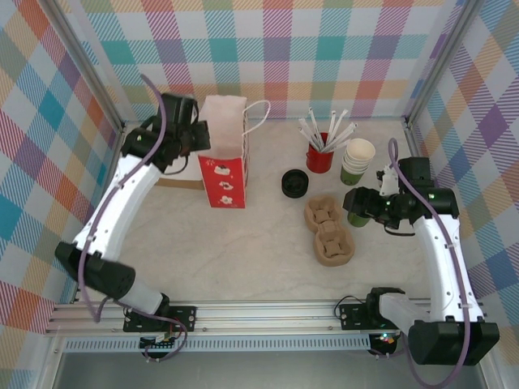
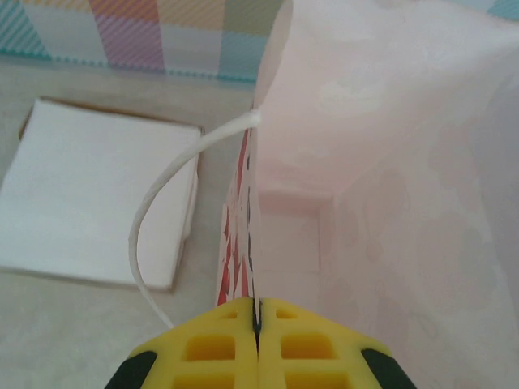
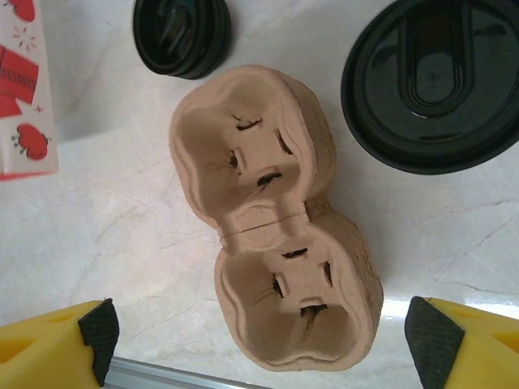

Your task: Pack the takeout coffee

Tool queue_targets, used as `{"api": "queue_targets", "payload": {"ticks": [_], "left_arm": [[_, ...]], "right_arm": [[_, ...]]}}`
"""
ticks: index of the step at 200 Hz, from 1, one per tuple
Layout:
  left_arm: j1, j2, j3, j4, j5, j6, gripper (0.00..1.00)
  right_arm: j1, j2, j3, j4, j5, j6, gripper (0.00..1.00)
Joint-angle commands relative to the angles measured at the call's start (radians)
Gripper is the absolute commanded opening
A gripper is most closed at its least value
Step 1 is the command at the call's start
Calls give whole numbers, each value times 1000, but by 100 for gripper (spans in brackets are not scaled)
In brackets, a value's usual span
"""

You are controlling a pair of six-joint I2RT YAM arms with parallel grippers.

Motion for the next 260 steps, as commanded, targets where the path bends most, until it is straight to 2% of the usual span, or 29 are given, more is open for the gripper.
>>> {"api": "queue_targets", "payload": {"ticks": [1,30,71,141,212,243,260], "left_arm": [[-62,-117,-132,65,-56,-131,0],[-143,-231,-262,51,-126,-202,0],[-186,-314,-394,75,-121,-277,0],[-199,-314,-416,77,-128,-288,0],[-202,-298,-422,84,-123,-286,0],[-202,-285,-425,90,-106,-287,0],[-202,-277,-439,106,-90,-294,0]], "right_arm": [[1,18,-52,-10,13,22,91],[22,38,-129,49,9,56,90],[72,98,-206,135,33,115,88],[145,196,-259,183,38,150,85],[232,211,-272,222,-18,195,74],[259,206,-273,259,-74,211,73],[259,189,-261,247,-49,199,73]]}}
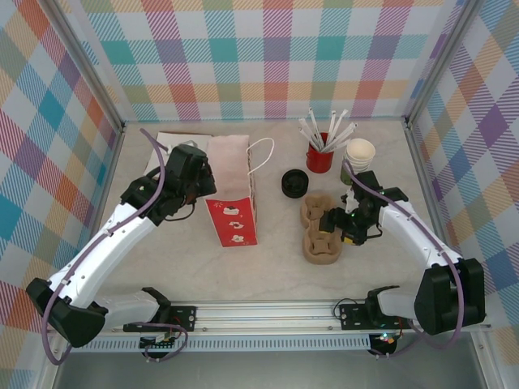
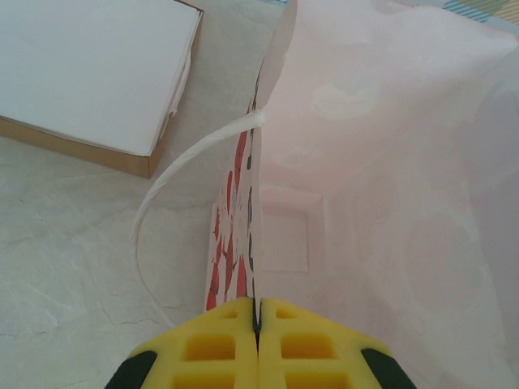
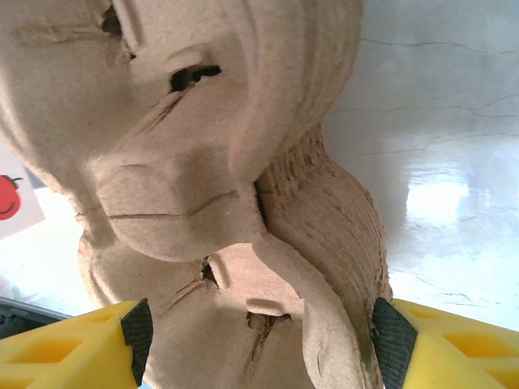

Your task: Pack the takeout coffee

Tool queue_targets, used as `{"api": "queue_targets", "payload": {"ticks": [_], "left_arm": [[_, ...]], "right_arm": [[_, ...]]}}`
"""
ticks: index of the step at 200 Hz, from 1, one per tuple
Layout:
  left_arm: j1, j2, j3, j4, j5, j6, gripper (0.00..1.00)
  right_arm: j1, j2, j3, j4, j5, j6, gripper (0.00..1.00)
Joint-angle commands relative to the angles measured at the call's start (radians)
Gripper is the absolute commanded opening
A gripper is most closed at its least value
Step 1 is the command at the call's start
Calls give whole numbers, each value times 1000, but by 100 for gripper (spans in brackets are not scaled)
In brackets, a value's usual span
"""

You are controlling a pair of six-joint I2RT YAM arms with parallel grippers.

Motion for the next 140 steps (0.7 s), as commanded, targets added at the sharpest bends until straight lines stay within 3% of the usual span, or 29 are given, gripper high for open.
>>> {"api": "queue_targets", "payload": {"ticks": [1,39,78,140], "left_arm": [[-11,12,-27,53,14,-23,0],[-10,28,-46,57,18,-26,5],[-11,24,-39,53,22,-27,22],[-11,-53,-7,-3,-23,-13,47]], "right_arm": [[8,-17,3,17,-22,8,73],[8,-18,88,-141,214,-47,73],[25,-2,93,-130,181,-39,61],[90,69,140,-139,233,-34,55]]}}
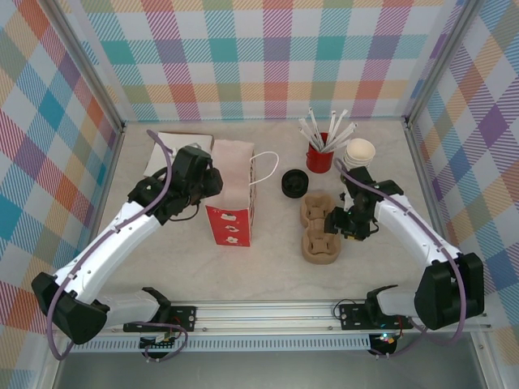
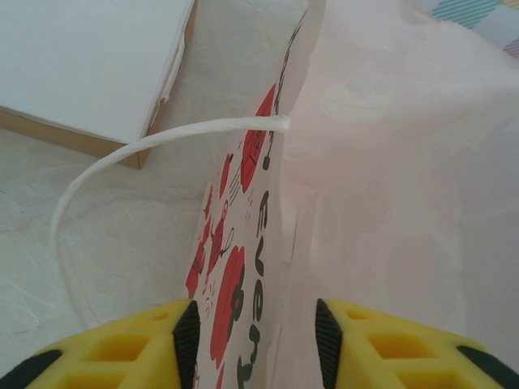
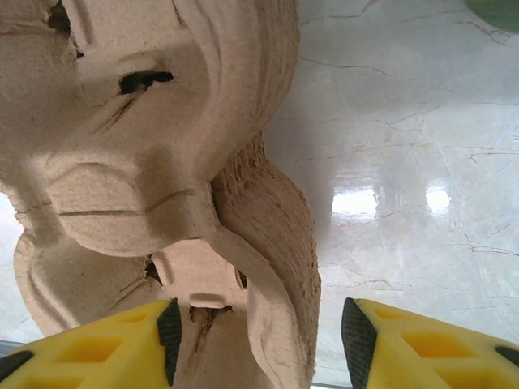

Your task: Pack the takeout coffee

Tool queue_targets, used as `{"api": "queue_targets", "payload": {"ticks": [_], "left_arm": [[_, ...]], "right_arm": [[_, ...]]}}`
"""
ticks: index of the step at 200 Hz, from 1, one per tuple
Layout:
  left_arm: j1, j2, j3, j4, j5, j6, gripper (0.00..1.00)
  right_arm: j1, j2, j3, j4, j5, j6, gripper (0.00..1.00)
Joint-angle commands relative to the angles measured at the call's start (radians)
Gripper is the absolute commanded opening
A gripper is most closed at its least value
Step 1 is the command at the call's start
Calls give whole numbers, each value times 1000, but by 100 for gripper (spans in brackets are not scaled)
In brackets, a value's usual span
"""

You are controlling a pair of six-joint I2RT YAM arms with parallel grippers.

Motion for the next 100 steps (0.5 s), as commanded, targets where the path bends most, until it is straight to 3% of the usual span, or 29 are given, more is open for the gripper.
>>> {"api": "queue_targets", "payload": {"ticks": [1,100], "left_arm": [[-11,-63,33,-41,-40,5,48],[-11,-143,32,-71,-102,12,51]], "right_arm": [[16,22,39,-28,36,-2,55],[56,87,58,-25,63,7,38]]}}
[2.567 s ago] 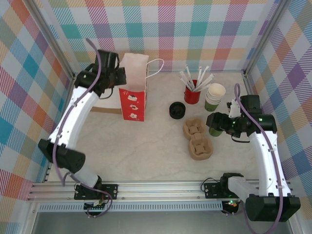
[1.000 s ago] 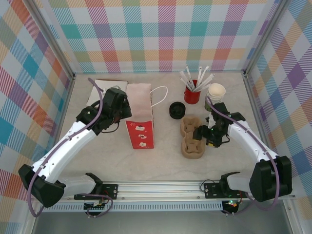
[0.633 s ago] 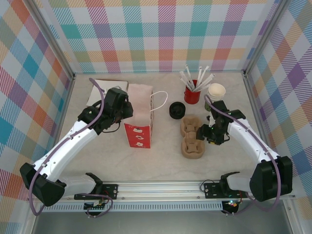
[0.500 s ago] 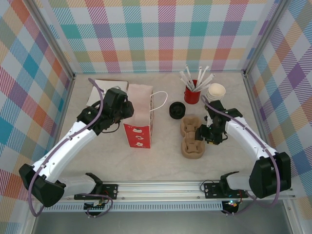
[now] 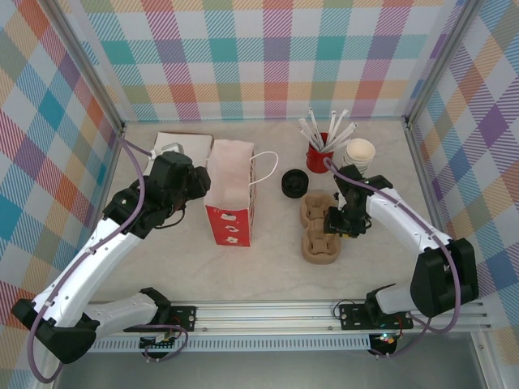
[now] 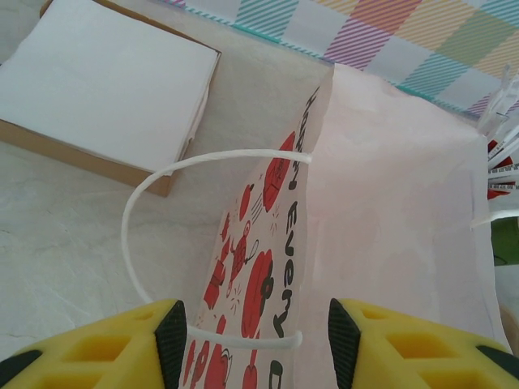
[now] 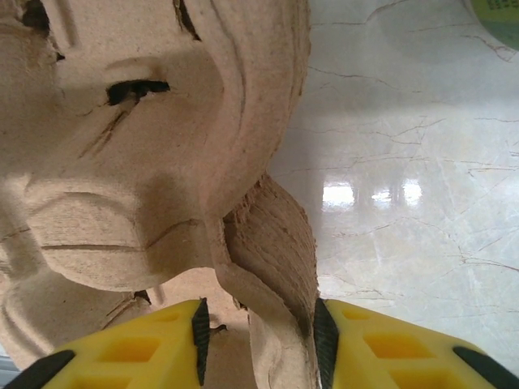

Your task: Pack the takeout coffee

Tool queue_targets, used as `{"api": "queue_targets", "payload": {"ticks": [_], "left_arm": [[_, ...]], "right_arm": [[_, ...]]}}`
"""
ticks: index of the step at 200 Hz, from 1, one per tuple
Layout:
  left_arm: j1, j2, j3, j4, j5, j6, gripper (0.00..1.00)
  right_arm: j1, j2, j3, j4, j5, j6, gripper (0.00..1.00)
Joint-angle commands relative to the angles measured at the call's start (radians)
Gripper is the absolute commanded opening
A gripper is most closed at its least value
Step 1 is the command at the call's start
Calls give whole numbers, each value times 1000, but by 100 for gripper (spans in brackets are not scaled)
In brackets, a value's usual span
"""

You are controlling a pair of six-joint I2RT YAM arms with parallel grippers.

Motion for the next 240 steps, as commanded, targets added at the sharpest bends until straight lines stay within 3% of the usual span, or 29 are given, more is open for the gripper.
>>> {"api": "queue_targets", "payload": {"ticks": [1,99,201,240], "left_arm": [[-11,-13,24,-24,-27,13,51],[-10,-4,23,-18,-18,9,52],[-10,-1,29,-20,-13,9,52],[-10,0,29,-21,-11,7,52]], "right_arm": [[10,14,26,-19,13,7,38],[15,6,37,-61,38,7,20],[14,-20,45,-79,18,-10,19],[7,-28,33,-38,-48,-20,19]]}}
